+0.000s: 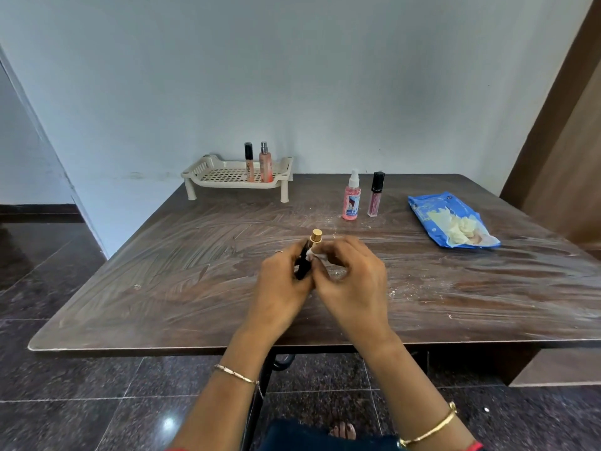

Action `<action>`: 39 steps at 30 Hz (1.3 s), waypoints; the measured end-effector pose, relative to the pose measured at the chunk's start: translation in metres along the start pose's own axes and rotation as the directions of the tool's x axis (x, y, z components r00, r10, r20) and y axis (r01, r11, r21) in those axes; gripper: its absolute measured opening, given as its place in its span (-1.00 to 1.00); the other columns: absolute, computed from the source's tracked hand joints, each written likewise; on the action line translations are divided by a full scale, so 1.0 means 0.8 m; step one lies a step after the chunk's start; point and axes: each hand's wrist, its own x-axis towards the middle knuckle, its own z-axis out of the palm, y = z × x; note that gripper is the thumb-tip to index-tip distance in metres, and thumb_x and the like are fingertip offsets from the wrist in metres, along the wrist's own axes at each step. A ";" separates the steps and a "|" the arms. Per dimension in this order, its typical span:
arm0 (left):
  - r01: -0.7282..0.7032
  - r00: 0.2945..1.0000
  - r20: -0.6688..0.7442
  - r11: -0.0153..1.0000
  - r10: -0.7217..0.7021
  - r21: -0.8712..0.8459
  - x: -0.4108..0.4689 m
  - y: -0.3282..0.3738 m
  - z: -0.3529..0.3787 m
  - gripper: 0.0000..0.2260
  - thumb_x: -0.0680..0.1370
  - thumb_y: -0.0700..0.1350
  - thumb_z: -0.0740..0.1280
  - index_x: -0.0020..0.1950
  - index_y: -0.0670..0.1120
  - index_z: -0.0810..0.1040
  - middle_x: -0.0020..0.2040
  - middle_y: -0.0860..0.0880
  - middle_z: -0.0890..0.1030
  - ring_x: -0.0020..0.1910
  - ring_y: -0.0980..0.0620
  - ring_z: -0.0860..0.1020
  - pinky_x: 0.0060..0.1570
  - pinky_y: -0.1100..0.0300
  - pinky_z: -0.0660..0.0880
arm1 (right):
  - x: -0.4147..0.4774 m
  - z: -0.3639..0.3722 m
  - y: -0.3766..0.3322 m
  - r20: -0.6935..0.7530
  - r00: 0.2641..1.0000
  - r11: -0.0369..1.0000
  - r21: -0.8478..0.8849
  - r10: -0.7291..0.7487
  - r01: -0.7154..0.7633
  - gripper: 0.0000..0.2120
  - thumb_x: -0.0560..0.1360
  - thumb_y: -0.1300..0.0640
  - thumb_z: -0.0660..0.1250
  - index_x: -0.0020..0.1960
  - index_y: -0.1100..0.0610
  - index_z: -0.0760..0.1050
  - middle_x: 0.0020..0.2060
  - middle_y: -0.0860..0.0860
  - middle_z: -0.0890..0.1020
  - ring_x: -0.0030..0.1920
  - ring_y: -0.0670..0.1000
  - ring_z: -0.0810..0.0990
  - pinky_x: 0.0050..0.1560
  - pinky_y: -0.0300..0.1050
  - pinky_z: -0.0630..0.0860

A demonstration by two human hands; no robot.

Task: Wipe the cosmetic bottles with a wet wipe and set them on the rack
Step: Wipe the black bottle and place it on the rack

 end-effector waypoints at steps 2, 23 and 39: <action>-0.003 0.999 0.038 0.996 0.006 -0.093 -0.004 0.000 -0.003 -0.65 0.49 -0.16 0.40 0.19 0.19 0.51 -0.02 0.16 0.65 -0.01 0.25 0.61 0.10 0.14 0.56 | -0.001 -0.004 -0.002 -0.023 0.993 0.981 0.156 0.116 -0.111 -0.83 0.38 0.31 0.47 -0.09 0.10 0.60 -0.17 -0.11 0.63 -0.13 -0.13 0.62 -0.07 -0.25 0.57; 0.319 0.943 0.299 0.640 -0.144 -0.699 -0.007 0.000 -0.018 -0.70 0.54 -0.11 0.26 0.26 -0.10 0.53 0.12 -0.13 0.64 0.07 -0.06 0.61 0.11 -0.04 0.56 | 0.045 -0.028 0.005 0.311 0.885 0.707 0.533 0.346 -0.464 -0.89 0.46 0.26 0.43 -0.02 0.13 0.60 -0.12 -0.01 0.69 -0.04 -0.04 0.66 0.05 -0.17 0.57; 0.466 0.860 0.332 0.334 -0.387 -0.819 0.005 0.002 -0.016 -0.60 0.38 -0.19 0.41 0.21 -0.22 0.53 0.06 -0.24 0.65 -0.05 -0.12 0.65 -0.04 -0.08 0.56 | 0.023 -0.015 0.019 0.158 0.930 0.871 0.326 0.332 -0.367 -0.89 0.44 0.22 0.45 -0.06 0.08 0.58 -0.15 -0.08 0.66 -0.11 -0.11 0.63 -0.07 -0.23 0.54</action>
